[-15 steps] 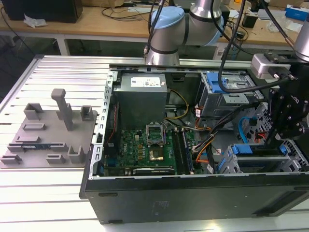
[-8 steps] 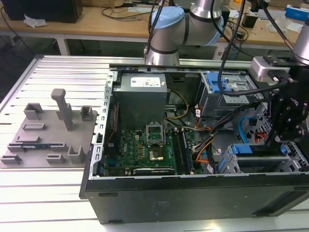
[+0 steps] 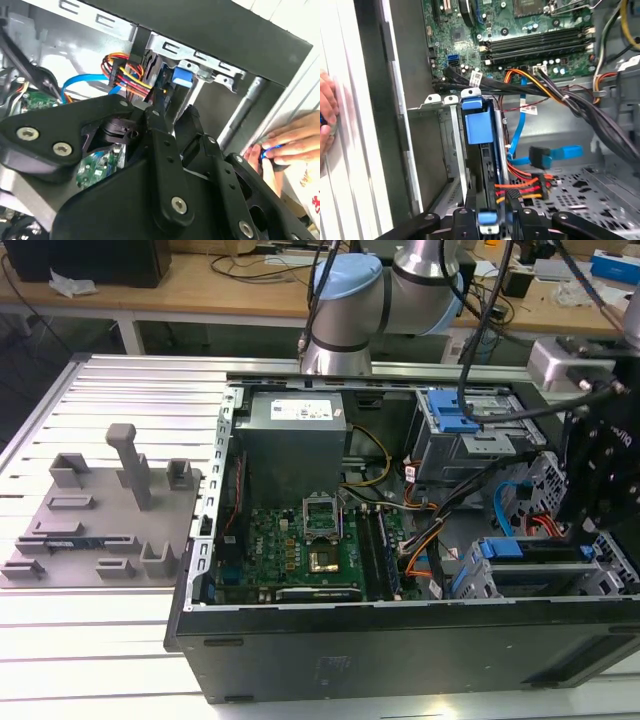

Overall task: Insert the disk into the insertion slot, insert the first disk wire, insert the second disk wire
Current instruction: 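Insert the first disk wire, then insert the second disk wire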

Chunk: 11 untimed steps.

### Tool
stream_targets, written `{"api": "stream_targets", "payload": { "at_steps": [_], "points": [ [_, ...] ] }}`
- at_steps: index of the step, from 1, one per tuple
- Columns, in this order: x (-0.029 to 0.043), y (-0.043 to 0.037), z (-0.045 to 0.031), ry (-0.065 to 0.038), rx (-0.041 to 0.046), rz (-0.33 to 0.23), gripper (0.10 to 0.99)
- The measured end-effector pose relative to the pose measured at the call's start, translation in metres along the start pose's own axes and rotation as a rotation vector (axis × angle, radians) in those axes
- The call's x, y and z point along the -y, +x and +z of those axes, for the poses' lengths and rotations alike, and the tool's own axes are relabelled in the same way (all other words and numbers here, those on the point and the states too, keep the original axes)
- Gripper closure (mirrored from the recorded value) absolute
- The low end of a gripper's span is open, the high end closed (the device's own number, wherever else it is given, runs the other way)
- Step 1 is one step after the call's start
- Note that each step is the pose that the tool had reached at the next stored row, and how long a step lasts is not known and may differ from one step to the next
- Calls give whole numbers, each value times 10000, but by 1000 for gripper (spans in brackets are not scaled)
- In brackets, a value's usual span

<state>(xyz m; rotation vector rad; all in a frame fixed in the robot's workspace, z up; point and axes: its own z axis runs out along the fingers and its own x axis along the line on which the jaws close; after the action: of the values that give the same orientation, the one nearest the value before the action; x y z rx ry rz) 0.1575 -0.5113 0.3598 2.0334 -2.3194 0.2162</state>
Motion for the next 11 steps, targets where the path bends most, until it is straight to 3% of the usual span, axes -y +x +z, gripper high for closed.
{"api": "stream_targets", "payload": {
  "at_steps": [2,11],
  "points": [
    [3,-19,-92,2,-6,12,725],
    [1,-35,-104,1,-7,14,725]
  ]
}}
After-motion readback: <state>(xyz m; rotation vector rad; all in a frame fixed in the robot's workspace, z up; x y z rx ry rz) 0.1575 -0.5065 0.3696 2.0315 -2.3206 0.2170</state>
